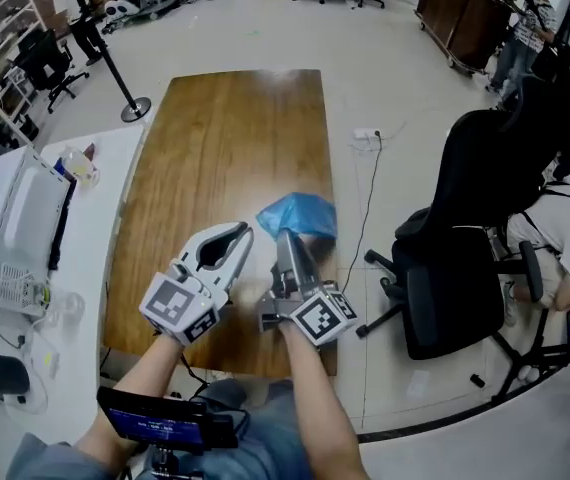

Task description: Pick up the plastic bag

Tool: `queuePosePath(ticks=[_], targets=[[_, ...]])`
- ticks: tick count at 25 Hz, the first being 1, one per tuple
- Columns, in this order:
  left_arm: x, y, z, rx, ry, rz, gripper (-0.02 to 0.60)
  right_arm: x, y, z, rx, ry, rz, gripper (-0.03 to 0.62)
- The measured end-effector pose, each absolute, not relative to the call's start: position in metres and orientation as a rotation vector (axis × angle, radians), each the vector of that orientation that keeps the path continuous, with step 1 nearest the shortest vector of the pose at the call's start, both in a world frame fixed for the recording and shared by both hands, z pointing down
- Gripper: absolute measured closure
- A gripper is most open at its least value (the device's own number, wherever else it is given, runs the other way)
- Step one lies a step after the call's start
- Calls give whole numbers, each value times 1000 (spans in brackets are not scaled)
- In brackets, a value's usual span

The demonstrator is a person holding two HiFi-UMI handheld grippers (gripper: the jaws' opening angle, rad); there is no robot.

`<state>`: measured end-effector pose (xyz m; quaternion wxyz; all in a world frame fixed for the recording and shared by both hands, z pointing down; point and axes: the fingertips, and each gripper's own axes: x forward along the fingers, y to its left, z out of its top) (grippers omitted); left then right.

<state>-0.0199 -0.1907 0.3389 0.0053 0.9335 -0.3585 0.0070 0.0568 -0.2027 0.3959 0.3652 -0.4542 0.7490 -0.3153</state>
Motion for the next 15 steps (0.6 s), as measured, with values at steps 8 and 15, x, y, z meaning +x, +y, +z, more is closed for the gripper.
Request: queuePosePath(ticks=[8, 15], targets=[[-137, -195, 329, 2877, -1284, 3, 532, -68, -212, 408, -1103, 1993, -917, 593], [-222, -193, 322, 2831, -1378, 18, 532, -166, -211, 423, -1078, 2026, -982, 594]])
